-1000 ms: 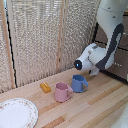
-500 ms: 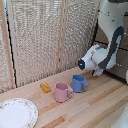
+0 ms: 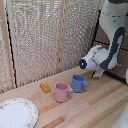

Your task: Please adjust your gripper to match the height of the lower drawer handle. Progress your gripper onward until it happens to touch the drawer handle. Now, firmly take hold of it with your gripper, then steadily retract it to swing the drawer wide open.

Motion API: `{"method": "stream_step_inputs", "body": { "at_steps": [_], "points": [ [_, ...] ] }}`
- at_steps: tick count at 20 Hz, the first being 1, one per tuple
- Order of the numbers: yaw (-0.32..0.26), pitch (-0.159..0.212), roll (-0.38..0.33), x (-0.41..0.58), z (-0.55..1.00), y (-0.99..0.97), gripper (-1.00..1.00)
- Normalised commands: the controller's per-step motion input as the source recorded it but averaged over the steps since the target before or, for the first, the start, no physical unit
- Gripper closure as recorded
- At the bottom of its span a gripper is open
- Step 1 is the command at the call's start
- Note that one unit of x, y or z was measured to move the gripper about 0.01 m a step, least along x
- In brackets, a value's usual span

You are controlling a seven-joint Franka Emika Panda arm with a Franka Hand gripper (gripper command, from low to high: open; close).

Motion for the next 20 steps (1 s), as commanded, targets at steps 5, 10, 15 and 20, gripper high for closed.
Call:
{"method": "stream_step_inputs", "body": {
  "at_steps": [5,10,15,20],
  "points": [
    [-0.048,0.051,0.235,0.0,0.23,0.01,1.0],
    [-0.045,0.081,0.249,0.008,0.29,0.1,1.0],
    [-0.076,0.133,0.24,0.206,0.07,0.45,1.0],
    [-0.029,0.071,0.057,0.152,-0.32,0.91,1.0]
  ]
}}
